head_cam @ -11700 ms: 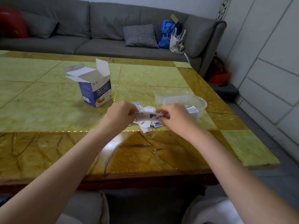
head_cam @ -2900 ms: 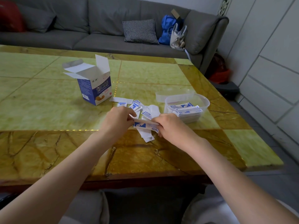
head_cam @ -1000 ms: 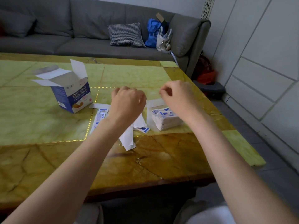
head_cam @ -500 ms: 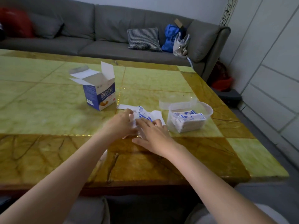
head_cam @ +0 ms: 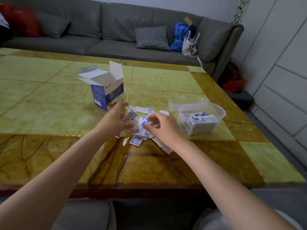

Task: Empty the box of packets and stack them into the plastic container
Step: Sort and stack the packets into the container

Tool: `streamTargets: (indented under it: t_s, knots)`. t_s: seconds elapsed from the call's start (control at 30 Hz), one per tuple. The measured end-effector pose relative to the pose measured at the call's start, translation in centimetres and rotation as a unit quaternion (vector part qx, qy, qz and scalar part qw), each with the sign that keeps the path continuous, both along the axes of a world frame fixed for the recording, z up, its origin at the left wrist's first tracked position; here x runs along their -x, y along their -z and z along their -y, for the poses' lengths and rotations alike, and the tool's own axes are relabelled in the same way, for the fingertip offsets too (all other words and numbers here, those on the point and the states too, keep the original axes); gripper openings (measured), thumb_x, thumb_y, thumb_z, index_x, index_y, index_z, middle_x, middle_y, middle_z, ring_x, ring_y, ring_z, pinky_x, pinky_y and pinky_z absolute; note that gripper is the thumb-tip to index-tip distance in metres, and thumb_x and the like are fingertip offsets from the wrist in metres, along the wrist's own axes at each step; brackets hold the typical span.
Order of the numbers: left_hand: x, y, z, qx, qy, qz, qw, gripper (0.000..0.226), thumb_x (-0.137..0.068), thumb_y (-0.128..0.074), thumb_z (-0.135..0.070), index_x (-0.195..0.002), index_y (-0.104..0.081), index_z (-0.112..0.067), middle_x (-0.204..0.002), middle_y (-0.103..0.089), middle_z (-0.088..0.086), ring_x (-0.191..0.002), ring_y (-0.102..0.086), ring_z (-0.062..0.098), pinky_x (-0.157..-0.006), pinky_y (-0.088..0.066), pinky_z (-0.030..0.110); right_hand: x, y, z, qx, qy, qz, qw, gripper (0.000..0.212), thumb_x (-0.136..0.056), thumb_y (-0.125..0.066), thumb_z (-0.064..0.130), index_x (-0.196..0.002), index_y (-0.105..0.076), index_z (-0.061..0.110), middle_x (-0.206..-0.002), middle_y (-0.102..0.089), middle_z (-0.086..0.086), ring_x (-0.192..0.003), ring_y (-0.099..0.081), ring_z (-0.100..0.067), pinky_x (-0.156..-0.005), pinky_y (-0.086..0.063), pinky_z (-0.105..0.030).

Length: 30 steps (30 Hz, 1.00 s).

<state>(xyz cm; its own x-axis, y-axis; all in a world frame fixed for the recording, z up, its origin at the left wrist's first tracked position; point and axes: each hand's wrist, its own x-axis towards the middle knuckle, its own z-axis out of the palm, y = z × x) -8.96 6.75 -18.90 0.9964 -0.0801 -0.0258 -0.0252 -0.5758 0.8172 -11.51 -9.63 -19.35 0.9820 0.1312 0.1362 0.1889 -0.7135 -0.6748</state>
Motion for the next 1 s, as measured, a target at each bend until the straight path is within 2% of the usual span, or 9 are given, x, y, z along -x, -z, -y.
streamTargets:
  t_s: [0.2,0.27,0.37,0.53,0.63,0.73,0.8,0.9,1.0]
  knots:
    - [1.4,-1.2,0.8,0.048,0.147,-0.04,0.987,0.067,-0.079,-0.068,-0.006,-0.134,-0.036,-0.028,-0.075,-0.068,-0.002,-0.054,-0.061,0.001,-0.052,-0.047,0.014,-0.1,-1.3,-1.2,-0.273,0.062,-0.078,0.957,0.024,-0.088,-0.061,0.022,-0.097,-0.065,0.0,-0.086,-0.064,-0.013,-0.069,-0.053,-0.014,-0.064,-0.042,-0.026]
    - [1.4,-1.2,1.0,0.04,0.154,-0.053,0.986,0.04,-0.084,-0.063,-0.007,-0.118,-0.052,-0.025,-0.08,-0.07,0.001,-0.061,-0.066,0.006,-0.058,-0.052,0.02,-0.2,-1.5,-1.2,-0.283,0.094,-0.041,0.953,0.022,-0.085,-0.064,0.016,-0.09,-0.065,-0.005,-0.081,-0.066,-0.019,-0.066,-0.052,-0.013,-0.063,-0.04,-0.025]
    - [1.1,-0.9,0.2,0.093,0.083,-0.075,0.989,0.014,-0.092,-0.051,-0.011,-0.098,-0.063,-0.011,-0.085,-0.071,0.007,-0.065,-0.069,0.01,-0.06,-0.053,0.022,0.1,-2.7,-0.7,-0.329,0.114,-0.001,0.937,0.012,-0.083,-0.067,0.014,-0.088,-0.068,0.003,-0.064,-0.059,-0.001,-0.053,-0.048,-0.006,-0.056,-0.041,-0.018]
    - [0.8,-1.4,0.1,0.273,-0.024,-0.137,0.952,0.027,-0.098,-0.039,-0.027,-0.094,-0.057,-0.008,-0.06,-0.066,0.003,-0.045,-0.058,0.008,-0.047,-0.049,0.018,0.8,-3.8,-0.1,-0.486,-0.023,-0.046,0.872,0.031,-0.093,-0.05,0.025,-0.084,-0.067,0.002,-0.09,-0.069,-0.008,-0.092,-0.066,-0.016,-0.094,-0.05,-0.027]
    - [1.1,-2.0,1.0,0.308,-0.028,-0.145,0.94,0.021,-0.097,-0.039,-0.024,-0.086,-0.051,-0.012,-0.06,-0.064,0.005,-0.051,-0.056,0.014,-0.054,-0.048,0.023,0.8,-3.5,0.0,-0.479,-0.033,-0.081,0.873,0.04,-0.096,-0.041,0.03,-0.086,-0.068,0.003,-0.1,-0.069,-0.007,-0.105,-0.063,-0.016,-0.098,-0.046,-0.027]
    - [1.3,-2.4,1.6,0.33,-0.032,-0.147,0.932,0.015,-0.095,-0.041,-0.016,-0.086,-0.052,-0.01,-0.06,-0.066,0.004,-0.053,-0.057,0.013,-0.057,-0.051,0.023,0.9,-3.3,-0.1,-0.373,-0.004,-0.037,0.927,0.01,-0.087,-0.059,0.008,-0.086,-0.068,0.012,-0.089,-0.069,-0.004,-0.085,-0.063,-0.014,-0.082,-0.052,-0.022]
    - [1.2,-2.4,1.7,0.33,-0.008,-0.146,0.932,0.016,-0.094,-0.041,-0.01,-0.083,-0.053,-0.009,-0.062,-0.068,0.002,-0.06,-0.059,0.013,-0.065,-0.051,0.025,0.9,-3.1,-0.1,-0.354,0.004,-0.031,0.935,0.017,-0.081,-0.065,0.001,-0.089,-0.065,0.016,-0.088,-0.065,-0.003,-0.075,-0.061,-0.014,-0.072,-0.054,-0.026]
    - [1.4,-2.1,1.5,0.303,0.048,-0.147,0.941,0.01,-0.093,-0.05,-0.013,-0.09,-0.059,-0.013,-0.084,-0.067,0.0,-0.079,-0.063,0.015,-0.074,-0.05,0.027,0.6,-3.0,-0.2,-0.361,0.035,-0.035,0.931,0.035,-0.077,-0.07,0.001,-0.105,-0.06,0.02,-0.109,-0.059,-0.005,-0.098,-0.063,-0.025,-0.086,-0.054,-0.043]
    - [1.2,-1.8,1.0,0.301,0.009,-0.144,0.942,0.01,-0.086,-0.06,-0.018,-0.093,-0.063,-0.013,-0.09,-0.067,-0.001,-0.085,-0.06,0.013,-0.072,-0.049,0.026,0.5,-3.1,0.2,-0.415,0.071,-0.071,0.904,0.022,-0.076,-0.072,0.006,-0.095,-0.062,0.014,-0.108,-0.066,-0.014,-0.097,-0.064,-0.03,-0.094,-0.048,-0.05]
